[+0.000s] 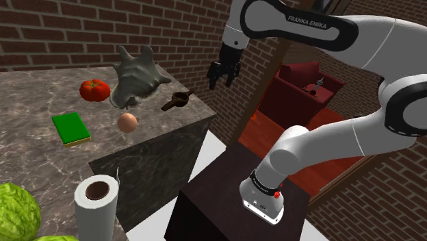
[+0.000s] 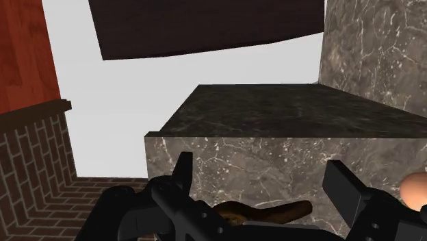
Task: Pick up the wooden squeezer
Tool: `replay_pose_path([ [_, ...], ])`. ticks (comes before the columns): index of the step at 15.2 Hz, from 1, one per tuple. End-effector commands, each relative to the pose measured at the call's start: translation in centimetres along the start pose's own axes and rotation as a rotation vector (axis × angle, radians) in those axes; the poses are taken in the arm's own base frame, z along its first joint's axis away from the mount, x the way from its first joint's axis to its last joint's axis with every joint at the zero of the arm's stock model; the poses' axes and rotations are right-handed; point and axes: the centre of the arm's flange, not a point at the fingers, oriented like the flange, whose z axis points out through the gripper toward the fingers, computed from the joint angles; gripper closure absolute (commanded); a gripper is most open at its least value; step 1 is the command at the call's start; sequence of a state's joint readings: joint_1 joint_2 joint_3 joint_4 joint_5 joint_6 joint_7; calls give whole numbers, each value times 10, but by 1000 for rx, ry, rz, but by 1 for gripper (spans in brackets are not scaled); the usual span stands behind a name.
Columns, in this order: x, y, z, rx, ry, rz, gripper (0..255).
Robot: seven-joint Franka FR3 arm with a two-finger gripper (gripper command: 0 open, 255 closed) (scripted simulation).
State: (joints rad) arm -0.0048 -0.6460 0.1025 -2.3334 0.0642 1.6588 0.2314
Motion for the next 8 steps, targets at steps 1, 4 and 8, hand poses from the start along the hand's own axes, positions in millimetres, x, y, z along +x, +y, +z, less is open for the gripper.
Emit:
replay_pose_path([
  [1, 23, -4, 19, 5, 4, 21, 0],
  [4, 55, -10, 39, 11, 8, 50, 0],
  [8, 99, -18, 66, 19, 13, 90, 0],
])
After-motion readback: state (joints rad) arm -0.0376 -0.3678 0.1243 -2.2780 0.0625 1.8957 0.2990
